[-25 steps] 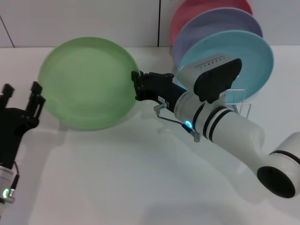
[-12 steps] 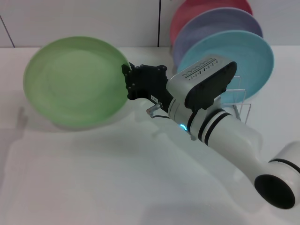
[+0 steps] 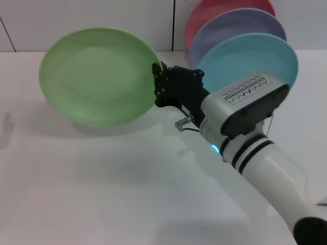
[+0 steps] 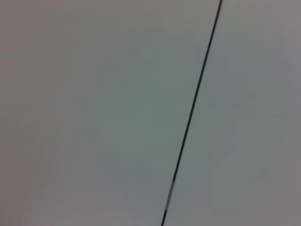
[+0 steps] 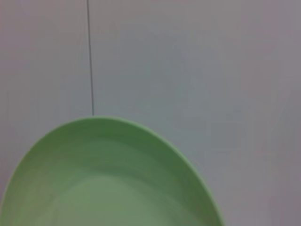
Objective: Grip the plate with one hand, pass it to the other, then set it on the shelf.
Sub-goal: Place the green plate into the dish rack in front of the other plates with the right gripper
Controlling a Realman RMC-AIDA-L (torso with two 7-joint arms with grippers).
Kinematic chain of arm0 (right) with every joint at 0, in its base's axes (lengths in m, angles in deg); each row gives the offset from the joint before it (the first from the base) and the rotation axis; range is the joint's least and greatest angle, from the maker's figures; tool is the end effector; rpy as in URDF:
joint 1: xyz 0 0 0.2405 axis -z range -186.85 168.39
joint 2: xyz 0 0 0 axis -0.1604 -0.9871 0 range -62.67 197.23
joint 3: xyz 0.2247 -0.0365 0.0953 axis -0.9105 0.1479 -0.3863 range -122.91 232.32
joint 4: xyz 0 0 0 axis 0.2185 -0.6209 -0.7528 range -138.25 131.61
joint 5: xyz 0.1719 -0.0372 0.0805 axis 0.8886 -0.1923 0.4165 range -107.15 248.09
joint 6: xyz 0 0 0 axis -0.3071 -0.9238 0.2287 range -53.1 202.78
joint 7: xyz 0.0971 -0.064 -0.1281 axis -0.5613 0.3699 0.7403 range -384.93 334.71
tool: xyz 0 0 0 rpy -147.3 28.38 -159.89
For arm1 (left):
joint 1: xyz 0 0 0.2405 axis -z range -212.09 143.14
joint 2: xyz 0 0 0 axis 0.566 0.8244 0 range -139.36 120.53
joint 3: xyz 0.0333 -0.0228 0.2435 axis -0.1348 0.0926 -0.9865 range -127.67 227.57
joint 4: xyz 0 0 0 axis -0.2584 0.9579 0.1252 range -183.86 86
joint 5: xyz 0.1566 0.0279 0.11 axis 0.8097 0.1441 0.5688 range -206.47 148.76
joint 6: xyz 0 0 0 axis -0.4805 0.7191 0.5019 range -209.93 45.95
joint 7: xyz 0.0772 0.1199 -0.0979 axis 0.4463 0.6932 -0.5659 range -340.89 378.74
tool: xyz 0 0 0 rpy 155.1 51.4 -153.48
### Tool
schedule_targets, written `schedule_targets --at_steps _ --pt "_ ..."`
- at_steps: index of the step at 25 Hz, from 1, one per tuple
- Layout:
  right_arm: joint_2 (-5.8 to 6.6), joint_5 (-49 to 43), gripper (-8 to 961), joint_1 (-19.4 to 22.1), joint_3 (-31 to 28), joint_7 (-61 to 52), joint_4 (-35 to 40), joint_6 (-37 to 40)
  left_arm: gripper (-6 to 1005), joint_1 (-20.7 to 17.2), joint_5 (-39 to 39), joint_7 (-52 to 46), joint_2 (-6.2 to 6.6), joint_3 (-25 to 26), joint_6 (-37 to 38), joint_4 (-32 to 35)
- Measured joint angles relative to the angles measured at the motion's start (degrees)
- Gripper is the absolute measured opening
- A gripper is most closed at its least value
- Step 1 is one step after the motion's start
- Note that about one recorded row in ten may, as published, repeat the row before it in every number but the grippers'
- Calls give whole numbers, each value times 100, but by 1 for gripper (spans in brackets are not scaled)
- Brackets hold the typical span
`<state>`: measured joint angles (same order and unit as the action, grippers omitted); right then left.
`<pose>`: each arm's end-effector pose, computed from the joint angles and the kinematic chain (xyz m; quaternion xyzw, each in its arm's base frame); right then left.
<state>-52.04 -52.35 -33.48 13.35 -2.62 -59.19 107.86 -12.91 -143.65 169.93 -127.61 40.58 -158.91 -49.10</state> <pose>0.1251 0.3454 -0.1092 -0.8160 0.1974 0.3195 0.4394 -0.3528 0.3140 0.0528 -0.5809 -0.3200 -0.3905 0.6385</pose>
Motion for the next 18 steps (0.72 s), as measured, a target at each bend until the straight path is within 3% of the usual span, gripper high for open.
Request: schedule_targets --at_steps 10,15,18 --pt "35 15 26 1446 -184 1109 -1398 -73 735 -19 2 -294 5 -20 167 330" --pt "64 4 26 1861 -299 1450 -1699 -76 735 -31 -13 -296 8 -4 277 382" --pt "152 -86 26 2052 -362 1519 -1892 -71 735 -34 -15 -308 8 5 334 388"
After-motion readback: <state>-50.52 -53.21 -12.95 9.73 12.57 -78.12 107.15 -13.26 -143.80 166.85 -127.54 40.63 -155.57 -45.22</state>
